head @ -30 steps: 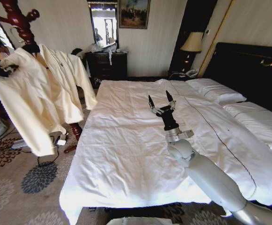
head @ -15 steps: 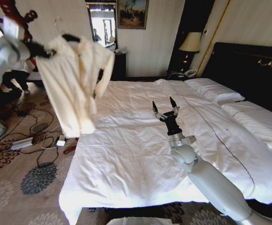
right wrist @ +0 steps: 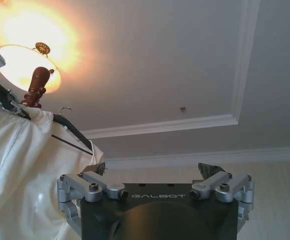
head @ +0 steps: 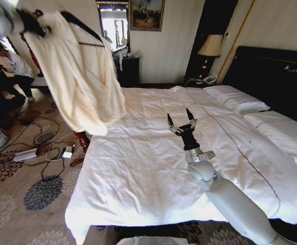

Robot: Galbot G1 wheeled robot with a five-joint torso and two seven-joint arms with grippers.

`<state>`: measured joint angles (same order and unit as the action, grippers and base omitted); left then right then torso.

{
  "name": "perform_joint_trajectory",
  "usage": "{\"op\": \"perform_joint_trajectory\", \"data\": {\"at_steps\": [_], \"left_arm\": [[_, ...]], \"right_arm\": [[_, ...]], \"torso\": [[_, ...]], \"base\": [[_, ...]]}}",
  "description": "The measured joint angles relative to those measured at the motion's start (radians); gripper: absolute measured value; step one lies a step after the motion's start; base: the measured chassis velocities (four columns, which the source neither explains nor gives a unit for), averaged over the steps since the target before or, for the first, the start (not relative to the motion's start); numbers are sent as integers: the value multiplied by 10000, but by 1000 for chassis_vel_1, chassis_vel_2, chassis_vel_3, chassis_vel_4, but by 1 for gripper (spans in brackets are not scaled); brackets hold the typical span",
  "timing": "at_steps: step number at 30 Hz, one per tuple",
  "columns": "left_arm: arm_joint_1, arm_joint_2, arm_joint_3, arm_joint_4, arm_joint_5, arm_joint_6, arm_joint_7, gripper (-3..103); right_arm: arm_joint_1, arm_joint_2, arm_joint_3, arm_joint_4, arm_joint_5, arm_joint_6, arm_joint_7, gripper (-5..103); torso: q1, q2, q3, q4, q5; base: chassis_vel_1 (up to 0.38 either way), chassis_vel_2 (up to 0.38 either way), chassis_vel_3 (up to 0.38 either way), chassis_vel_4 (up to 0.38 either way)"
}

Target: Pick up the clothes from the bed and hang them on the clothes hanger.

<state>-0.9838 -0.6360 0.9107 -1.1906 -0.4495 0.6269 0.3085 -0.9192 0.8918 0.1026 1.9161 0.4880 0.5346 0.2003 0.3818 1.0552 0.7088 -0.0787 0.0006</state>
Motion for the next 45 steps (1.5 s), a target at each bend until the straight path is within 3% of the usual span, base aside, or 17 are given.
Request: {"op": "perform_joint_trajectory", "data": {"at_steps": [4, 6, 10, 12, 14, 22, 30, 39, 45], "left_arm": [[-226, 256, 345, -774, 41, 923, -160, 19], [-219, 405, 394, -991, 105, 1102, -413, 19], [-145, 531, 401, -873, 715, 1131, -477, 19], [-116, 692, 384, -768, 1072, 1133, -453, 19], [-79, 819, 381, -799, 1165, 1133, -417, 19], [441, 1386, 154, -1045, 1388, 1101, -432, 19], [621, 1370, -148, -1354, 1647, 1107, -624, 19], [480, 1459, -111, -2214, 2268, 1097, -417, 19], [427, 2069, 133, -2725, 2431, 1095, -373, 19]], "right_arm": [[-63, 0, 24, -14, -28, 0, -12, 100], [-84, -2, 20, -37, -44, 0, -21, 100], [-26, 10, -88, -92, -47, 0, -23, 100], [85, 55, -221, -162, -47, -1, -23, 100], [162, 92, -312, -205, -47, -4, -22, 100], [580, 301, -793, -396, -37, -66, 27, 100], [539, 296, -769, -420, -31, -77, 38, 100], [241, 256, -531, -323, -71, -78, 38, 100], [3, 198, -353, -224, -143, -70, 28, 100]], "torso": [[0, 0, 0, 13, -9], [-1, 0, -1, 10, -9], [0, 0, 1, 0, -6], [2, 0, 1, 7, -8], [0, 0, 0, 15, -9], [1, -1, 1, 7, -7], [2, 0, 1, 10, -8], [0, 0, 0, 4, -2], [0, 0, 0, 9, -7]], "base": [[0, 0, 0, 0], [0, 0, 0, 0], [0, 0, 0, 0], [0, 0, 0, 0], [0, 0, 0, 0], [0, 0, 0, 0], [0, 0, 0, 0], [0, 0, 0, 0], [0, 0, 0, 0]]}}
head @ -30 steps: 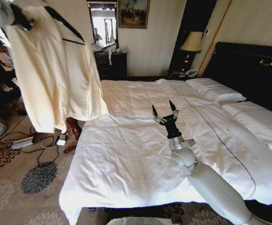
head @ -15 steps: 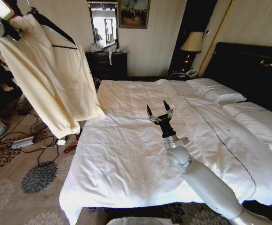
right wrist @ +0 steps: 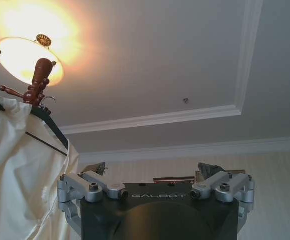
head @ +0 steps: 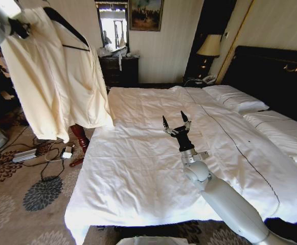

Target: Pick up the clothes from the bed and hang them on the clothes hanger.

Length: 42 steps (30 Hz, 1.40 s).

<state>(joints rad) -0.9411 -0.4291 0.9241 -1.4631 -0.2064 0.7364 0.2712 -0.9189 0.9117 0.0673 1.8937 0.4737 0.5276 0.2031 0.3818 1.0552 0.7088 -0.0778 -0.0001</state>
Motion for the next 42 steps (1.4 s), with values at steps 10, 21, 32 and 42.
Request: {"op": "perform_joint_trajectory", "data": {"at_steps": [10, 21, 32, 42], "left_arm": [[228, 980, -220, -185, -71, -7, 185, 19], [1199, -81, -1051, 1933, -575, -14, 544, 19], [1324, -653, -880, 2397, -343, -114, 763, 19], [1724, -147, -1112, 1517, -629, -27, 277, 19]], "right_arm": [[-43, 44, -117, 29, -103, 8, -7, 100], [-168, -2, -17, -12, -115, 6, -7, 100], [-337, 47, 206, -47, -114, 33, -11, 100], [-398, 73, 202, -33, -179, 44, -19, 100]], "torso": [[-2, 0, -1, 2, 2], [0, 0, 1, -6, 3], [-1, -1, 0, 6, 1], [-1, 0, 0, -3, 2]], "base": [[0, 0, 0, 0], [0, 0, 0, 0], [0, 0, 0, 0], [0, 0, 0, 0]]}}
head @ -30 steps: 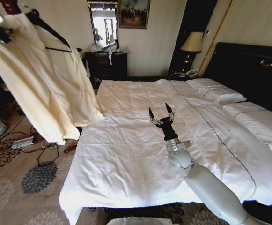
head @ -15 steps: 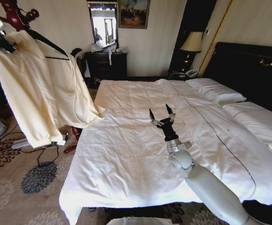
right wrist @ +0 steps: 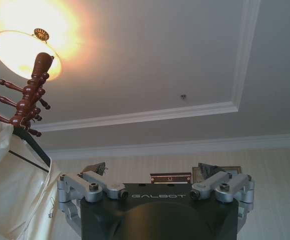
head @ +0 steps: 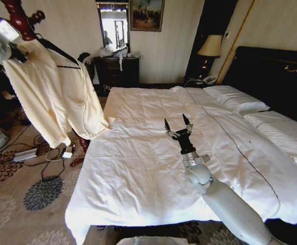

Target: Pick up the clothes from the bed and hang them on the clothes hanger.

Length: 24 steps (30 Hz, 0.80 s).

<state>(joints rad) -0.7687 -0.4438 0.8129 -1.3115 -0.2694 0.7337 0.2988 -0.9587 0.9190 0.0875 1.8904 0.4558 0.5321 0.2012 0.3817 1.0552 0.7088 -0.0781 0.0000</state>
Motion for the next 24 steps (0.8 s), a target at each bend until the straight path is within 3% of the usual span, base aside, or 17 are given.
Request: {"op": "perform_joint_trajectory", "data": {"at_steps": [5, 6, 8, 12, 14, 18, 20, 21, 23, 24], "left_arm": [[193, 334, -142, -424, -513, 2, -580, 15], [276, 435, -234, -552, -691, 2, -867, 24], [347, 499, -324, -650, -793, 2, -1060, 24], [524, 819, -610, -1156, -1361, 5, -1651, 47], [581, 918, -717, -1303, -1577, 6, -1776, 47], [1040, 1422, -1549, -1979, -2341, 10, -2086, 68], [1235, 1513, -1846, -2094, -2439, 10, -2122, 68], [1681, 1648, -2455, -2290, -2682, 12, -2244, 80], [1962, 1697, -2795, -2400, -2902, 12, -2356, 80], [2207, 1726, -3054, -2487, -3160, -21, -2478, 85]], "right_arm": [[-140, -36, 87, 55, -67, 6, -4, 100], [-181, -44, 122, 39, -122, 32, -14, 100], [-199, -44, 136, -7, -163, 57, -20, 100], [-202, -49, 142, -103, -203, 84, -25, 100], [-199, -51, 141, -116, -199, 84, -25, 100], [-168, -64, 109, -223, -168, 84, -21, 100], [-168, -62, 106, -248, -166, 83, -20, 100], [-168, -49, 93, -307, -162, 81, -17, 100], [-171, -38, 84, -337, -162, 80, -14, 100], [-178, -24, 76, -361, -163, 79, -13, 100]], "torso": [[1, 0, 1, -2, -2], [1, 0, 1, -3, -1], [1, 0, 0, -3, 0], [2, 0, 1, 2, -1], [2, 0, 0, 0, -1], [1, 0, 0, 3, 0], [0, 0, 0, 4, 0], [0, 0, 0, 6, 0], [0, 0, -1, 8, 0], [0, 0, -1, 8, 0]], "base": [[0, 0, 0, 0], [0, 0, 0, 0], [0, 0, 0, 0], [0, 0, 0, 0], [0, 0, 0, 0], [0, 0, 0, 0], [0, 0, 0, 0], [0, 0, 0, 0], [0, 0, 0, 0], [0, 0, 0, 0]]}}
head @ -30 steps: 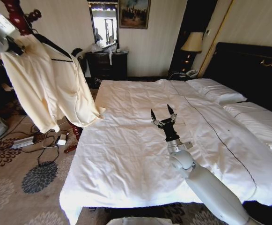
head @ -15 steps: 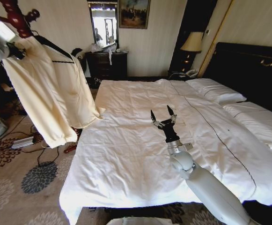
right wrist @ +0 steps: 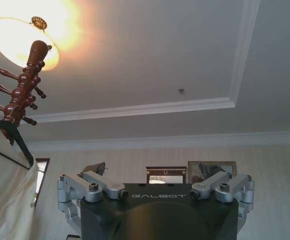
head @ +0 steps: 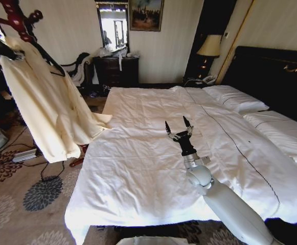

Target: Pick up the clothes from the bed and hang them on the clothes hanger.

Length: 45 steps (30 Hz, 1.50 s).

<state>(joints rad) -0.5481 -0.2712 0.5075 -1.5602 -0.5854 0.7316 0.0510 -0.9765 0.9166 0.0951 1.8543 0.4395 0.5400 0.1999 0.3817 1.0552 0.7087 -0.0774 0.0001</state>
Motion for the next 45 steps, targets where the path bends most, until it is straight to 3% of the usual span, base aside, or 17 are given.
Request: {"op": "perform_joint_trajectory", "data": {"at_steps": [4, 8, 13, 15, 17, 21, 22, 26, 29, 31, 34, 37, 39, 40, 41, 43, 45], "left_arm": [[2113, 55, -1630, -779, -2330, -773, -1140, 98], [3694, 175, -2057, -1612, -3254, -1772, -2026, 100], [6051, -194, -2663, -2354, -3429, -2913, -3175, 100], [6374, -441, -2699, -2378, -3440, -3067, -3295, 100], [7135, -831, -2738, -2529, -3435, -3545, -3476, 100], [8367, -526, -2964, -3101, -3326, -4269, -3843, 100], [9562, -194, -3425, -3495, -3128, -4815, -4196, 100], [12801, -296, -5835, -4146, -2896, -5432, -4898, 100], [15764, -1132, -7797, -4192, -2172, -5769, -5300, 100], [16425, -1465, -8251, -4109, -1809, -5892, -5352, 100], [18769, -3284, -9970, -3965, -487, -6171, -5154, 100], [19462, -4138, -10717, -4106, -68, -6207, -5001, 100], [20391, -5710, -11954, -4630, 971, -6452, -4703, 100], [20391, -5710, -11954, -4630, 971, -6452, -4703, 100], [20718, -6372, -12384, -4957, 1318, -6523, -4626, 100], [21286, -7472, -12955, -5628, 1692, -6543, -4471, 100], [21784, -8377, -13248, -6152, 2216, -7104, -4234, 100]], "right_arm": [[-85, 145, 12, -129, -10, -8, 16, 100], [-237, 285, 161, -209, -20, -12, 28, 100], [-924, 373, 962, -259, -86, 25, 27, 100], [-1250, 368, 1336, -175, -115, 45, 23, 100], [-2056, 354, 2265, 13, -134, 107, 23, 100], [-2663, 456, 2909, 77, -111, 206, 7, 100], [-2941, 564, 3181, 135, -107, 279, -18, 100], [-3359, 812, 3526, 232, -90, 414, -74, 100], [-3771, 1069, 3764, 223, -5, 593, -140, 100], [-3886, 1164, 3836, 195, -13, 657, -156, 100], [-4352, 1592, 4261, 105, -191, 916, -231, 100], [-4612, 1763, 4548, 133, -238, 1045, -284, 100], [-5259, 1912, 5239, 464, -263, 1153, -342, 100], [-5259, 1912, 5239, 464, -263, 1153, -342, 100], [-5606, 1929, 5531, 672, -284, 1062, -264, 100], [-6257, 1943, 6043, 1085, -500, 758, 354, 100], [-6711, 1995, 6337, 1469, -578, 569, 747, 100]], "torso": [[1, 0, 0, -11, 1], [0, 0, 1, -6, -2], [0, 0, 1, 9, 4], [1, 0, 1, 6, 0], [3, -1, 2, -26, -14], [1, -1, 1, -24, 12], [1, -2, 2, 3, 5], [-1, 1, -2, 4, 3], [-1, 0, 0, -16, -1], [0, 0, 0, -15, -1], [-1, 0, 0, 2, -11], [-2, 0, -1, 2, 1], [1, 0, 0, -9, 3], [1, 0, 0, -9, 3], [1, 0, 0, -5, 3], [-2, 1, -2, -9, -4], [-3, 3, -2, -7, 6]], "base": [[0, 0, 0, 0], [0, 0, 0, 0], [0, 0, 0, 0], [0, 0, 0, 0], [0, 0, 0, 0], [0, 0, 0, 0], [0, 0, 0, 0], [0, 0, 0, 0], [0, 0, 0, 0], [0, 0, 0, 0], [0, 0, 0, 0], [0, 0, 0, 0], [0, 0, 0, 0], [0, 0, 0, 0], [0, 0, 0, 0], [0, 0, 0, 0], [0, 0, 0, 0]]}}
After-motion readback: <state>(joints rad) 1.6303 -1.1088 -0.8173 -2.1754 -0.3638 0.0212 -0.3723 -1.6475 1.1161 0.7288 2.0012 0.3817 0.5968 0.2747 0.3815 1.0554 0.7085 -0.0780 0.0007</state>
